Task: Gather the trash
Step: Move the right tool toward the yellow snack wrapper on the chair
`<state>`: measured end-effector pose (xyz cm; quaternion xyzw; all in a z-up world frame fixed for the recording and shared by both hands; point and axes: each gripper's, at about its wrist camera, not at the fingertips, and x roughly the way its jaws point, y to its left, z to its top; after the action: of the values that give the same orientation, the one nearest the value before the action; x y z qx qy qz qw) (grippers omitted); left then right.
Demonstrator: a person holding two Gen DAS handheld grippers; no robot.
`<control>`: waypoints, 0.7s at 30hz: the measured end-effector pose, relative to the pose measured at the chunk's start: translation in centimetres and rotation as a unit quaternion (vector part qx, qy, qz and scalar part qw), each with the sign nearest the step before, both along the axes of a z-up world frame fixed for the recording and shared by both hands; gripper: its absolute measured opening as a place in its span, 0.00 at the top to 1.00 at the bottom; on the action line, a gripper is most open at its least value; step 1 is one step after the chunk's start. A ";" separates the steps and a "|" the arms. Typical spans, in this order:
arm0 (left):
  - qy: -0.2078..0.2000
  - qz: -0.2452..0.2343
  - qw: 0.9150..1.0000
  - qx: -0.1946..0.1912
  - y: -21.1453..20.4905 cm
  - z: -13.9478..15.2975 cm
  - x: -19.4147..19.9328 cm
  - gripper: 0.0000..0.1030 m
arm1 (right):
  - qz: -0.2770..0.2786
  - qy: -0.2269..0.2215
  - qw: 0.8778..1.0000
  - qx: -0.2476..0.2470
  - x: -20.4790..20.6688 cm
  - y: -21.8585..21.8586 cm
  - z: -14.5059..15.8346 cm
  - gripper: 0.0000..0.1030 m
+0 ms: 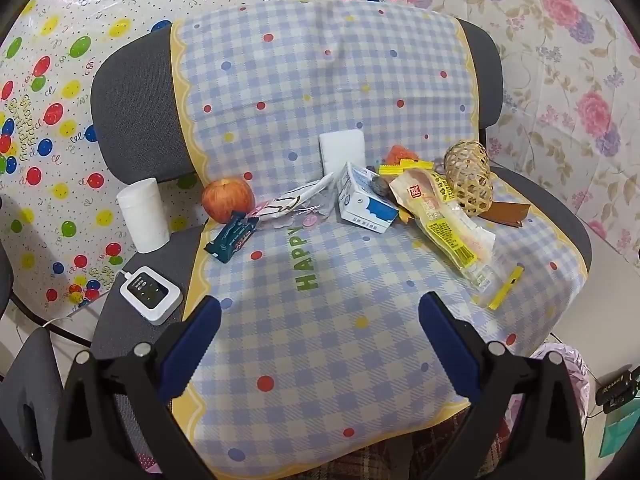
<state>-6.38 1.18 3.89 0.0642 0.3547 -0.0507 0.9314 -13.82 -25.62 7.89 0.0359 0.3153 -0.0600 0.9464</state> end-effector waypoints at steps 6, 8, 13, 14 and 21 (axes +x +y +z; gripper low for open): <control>0.000 0.000 1.000 0.000 0.1 0.0 0.0 0.07 | 0.001 -0.002 1.000 -0.002 -0.1 0.2 -0.1 0.06; 0.000 0.000 1.000 -0.001 0.1 0.0 0.0 0.07 | 0.001 -0.001 1.000 -0.002 0.0 0.2 0.0 0.06; -0.001 0.001 1.000 0.000 0.2 0.1 0.0 0.07 | 0.000 -0.001 1.000 0.000 0.1 0.2 0.0 0.06; 0.000 0.002 1.000 0.000 0.2 0.1 0.0 0.07 | -0.001 0.000 1.000 0.000 0.2 0.2 0.0 0.06; 0.000 0.005 1.000 0.001 0.3 0.2 0.0 0.07 | -0.001 0.000 1.000 0.000 0.2 0.3 0.1 0.06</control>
<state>-6.38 1.53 4.06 0.0630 0.3546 -0.0459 0.9318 -13.61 -25.34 7.96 0.0359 0.3150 -0.0609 0.9464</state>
